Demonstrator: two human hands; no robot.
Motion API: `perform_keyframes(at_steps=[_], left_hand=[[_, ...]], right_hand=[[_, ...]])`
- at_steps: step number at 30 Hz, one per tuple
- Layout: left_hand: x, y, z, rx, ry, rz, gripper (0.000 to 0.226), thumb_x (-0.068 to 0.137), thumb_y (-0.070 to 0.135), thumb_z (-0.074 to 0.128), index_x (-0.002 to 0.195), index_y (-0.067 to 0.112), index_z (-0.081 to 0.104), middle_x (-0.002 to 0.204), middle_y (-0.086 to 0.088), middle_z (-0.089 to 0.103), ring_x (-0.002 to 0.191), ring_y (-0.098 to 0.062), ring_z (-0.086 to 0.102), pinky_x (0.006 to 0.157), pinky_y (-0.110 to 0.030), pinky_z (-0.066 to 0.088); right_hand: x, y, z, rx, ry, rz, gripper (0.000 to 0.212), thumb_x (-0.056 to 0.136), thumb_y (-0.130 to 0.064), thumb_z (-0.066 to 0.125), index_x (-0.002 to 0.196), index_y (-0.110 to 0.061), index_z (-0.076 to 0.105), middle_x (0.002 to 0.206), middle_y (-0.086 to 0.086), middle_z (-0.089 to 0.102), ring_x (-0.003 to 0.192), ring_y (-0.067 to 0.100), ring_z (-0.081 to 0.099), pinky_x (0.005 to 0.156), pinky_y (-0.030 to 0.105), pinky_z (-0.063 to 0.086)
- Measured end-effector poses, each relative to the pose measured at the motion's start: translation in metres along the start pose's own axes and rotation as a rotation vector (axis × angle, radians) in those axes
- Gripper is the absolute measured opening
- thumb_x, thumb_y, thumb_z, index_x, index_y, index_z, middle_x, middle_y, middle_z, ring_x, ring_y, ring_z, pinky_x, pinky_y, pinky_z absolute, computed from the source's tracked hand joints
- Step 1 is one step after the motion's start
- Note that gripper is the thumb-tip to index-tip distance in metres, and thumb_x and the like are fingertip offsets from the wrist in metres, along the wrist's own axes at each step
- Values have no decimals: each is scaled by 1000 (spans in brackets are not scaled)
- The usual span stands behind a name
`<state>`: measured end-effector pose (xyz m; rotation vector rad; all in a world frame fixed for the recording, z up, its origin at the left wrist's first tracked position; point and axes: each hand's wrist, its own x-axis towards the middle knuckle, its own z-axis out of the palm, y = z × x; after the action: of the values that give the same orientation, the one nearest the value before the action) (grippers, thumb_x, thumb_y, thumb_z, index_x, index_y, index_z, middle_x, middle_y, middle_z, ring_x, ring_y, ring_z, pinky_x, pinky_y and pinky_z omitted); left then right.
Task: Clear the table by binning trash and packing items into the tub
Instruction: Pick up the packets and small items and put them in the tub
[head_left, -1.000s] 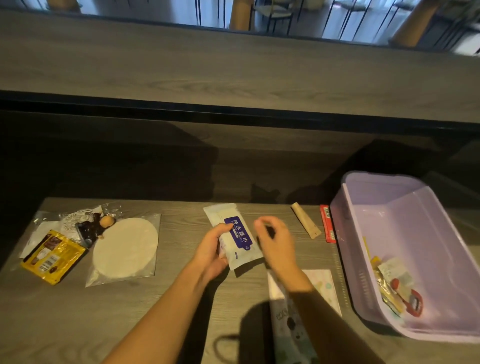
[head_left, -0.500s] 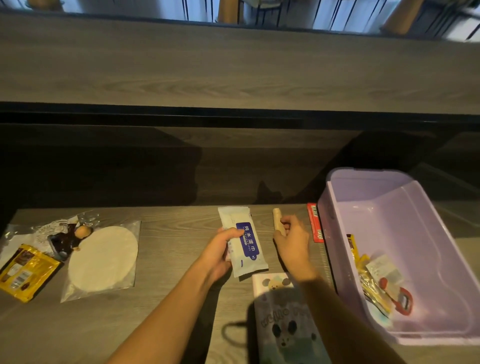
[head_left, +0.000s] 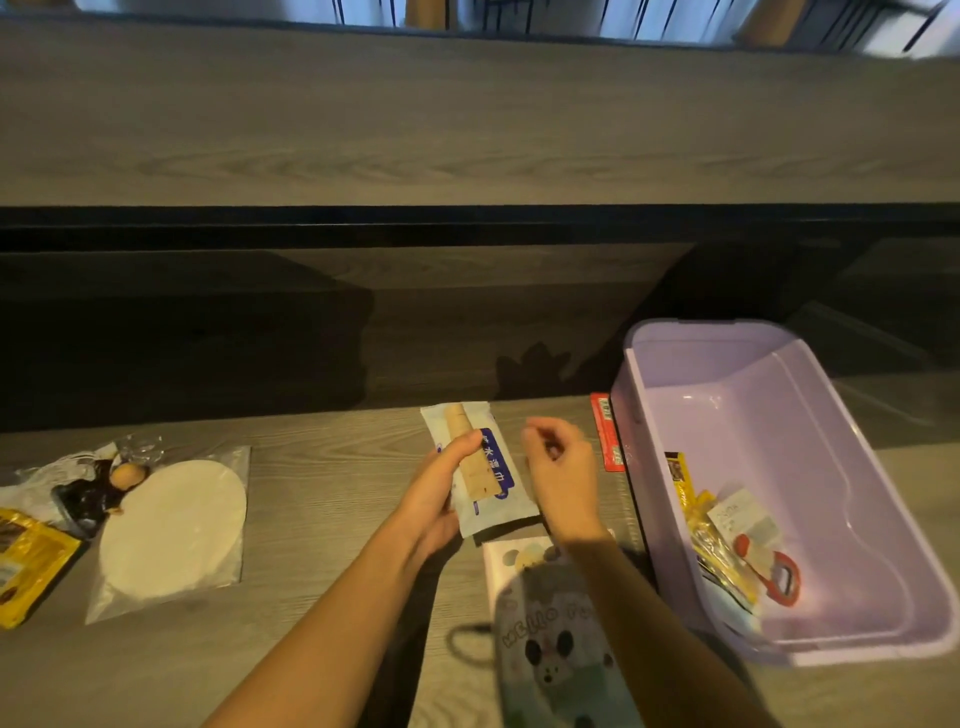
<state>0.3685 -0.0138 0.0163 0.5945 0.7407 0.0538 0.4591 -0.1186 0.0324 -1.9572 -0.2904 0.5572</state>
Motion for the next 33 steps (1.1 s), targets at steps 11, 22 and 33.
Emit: perform_keyframes(at_steps=[11, 22, 33], left_hand=[[-4, 4, -13, 66, 63, 2, 67, 69, 30, 72, 130, 16, 50, 123, -20, 62, 110, -34, 62, 85, -48, 55], [-13, -1, 12, 58, -22, 41, 35, 80, 22, 65, 114, 10, 63, 91, -12, 75, 82, -22, 73, 73, -36, 59], [-35, -6, 164, 368, -284, 220, 65, 69, 32, 75, 127, 9, 55, 115, -17, 68, 99, -27, 69, 80, -37, 56]], right_hand=[[31, 26, -10, -728, 152, 79, 45, 86, -2, 58, 128, -7, 43, 129, 18, 49, 120, 32, 47, 100, 43, 46], [-41, -34, 11, -16, -37, -68, 13, 90, -16, 56, 99, -22, 63, 103, 1, 64, 89, 10, 62, 82, 30, 56], [-85, -77, -111, 19, 493, -290, 12, 92, -22, 54, 101, -24, 62, 101, -6, 56, 85, -1, 54, 68, 4, 41]])
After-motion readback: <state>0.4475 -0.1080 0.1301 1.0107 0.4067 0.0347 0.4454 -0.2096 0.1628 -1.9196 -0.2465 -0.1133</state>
